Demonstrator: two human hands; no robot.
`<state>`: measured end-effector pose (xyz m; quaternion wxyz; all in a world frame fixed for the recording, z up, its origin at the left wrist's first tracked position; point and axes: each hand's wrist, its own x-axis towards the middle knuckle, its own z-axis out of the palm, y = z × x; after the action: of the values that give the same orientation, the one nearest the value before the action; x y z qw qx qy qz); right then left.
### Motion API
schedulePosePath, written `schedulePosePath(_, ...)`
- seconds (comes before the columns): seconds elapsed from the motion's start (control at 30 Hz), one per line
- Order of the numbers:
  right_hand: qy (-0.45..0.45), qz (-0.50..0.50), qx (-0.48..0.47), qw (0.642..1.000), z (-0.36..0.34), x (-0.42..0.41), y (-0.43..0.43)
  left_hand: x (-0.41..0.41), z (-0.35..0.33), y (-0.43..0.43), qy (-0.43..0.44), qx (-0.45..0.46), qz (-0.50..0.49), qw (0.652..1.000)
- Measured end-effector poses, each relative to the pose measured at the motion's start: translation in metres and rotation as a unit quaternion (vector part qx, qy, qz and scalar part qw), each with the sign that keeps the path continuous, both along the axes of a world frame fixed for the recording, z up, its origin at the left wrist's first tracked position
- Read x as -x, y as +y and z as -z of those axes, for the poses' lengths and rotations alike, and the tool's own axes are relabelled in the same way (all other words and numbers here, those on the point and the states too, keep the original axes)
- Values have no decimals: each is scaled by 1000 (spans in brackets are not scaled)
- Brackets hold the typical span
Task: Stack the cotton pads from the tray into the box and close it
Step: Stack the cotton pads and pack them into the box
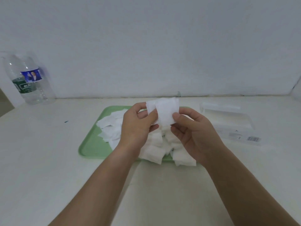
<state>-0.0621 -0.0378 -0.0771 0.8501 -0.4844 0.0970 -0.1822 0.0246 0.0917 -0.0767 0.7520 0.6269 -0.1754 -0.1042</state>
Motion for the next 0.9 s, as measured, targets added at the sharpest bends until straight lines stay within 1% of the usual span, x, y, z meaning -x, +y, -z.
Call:
schedulePosePath(0.2,3,34,16,999,3,-3,13,5,2,4,19,21,31,999)
schedulePosePath(0.43,33,83,55,994,3,-2,13,6,2,3,47,47,72,995)
schedulePosePath(0.57,50,118,89,988,7,-3,12,8,-1,0,91,58,86,990)
schedulePosePath(0.6,55,128,99,985,7,-4,12,7,-1,0,87,51,89,991)
schedulePosePath(0.7,78,169,149,971,8,-3,11,9,2,2,27,20,94,995)
schedulePosePath(0.8,99,220,246,939,6,-2,10,10,4,3,-1,4,86,996)
schedulePosePath(0.83,96,215,271,933,4,-1,8,11,2,4,-8,-3,87,996)
schedulePosePath(0.9,85,161,291,939,-3,2,4,11,0,4,-25,-22,94,995)
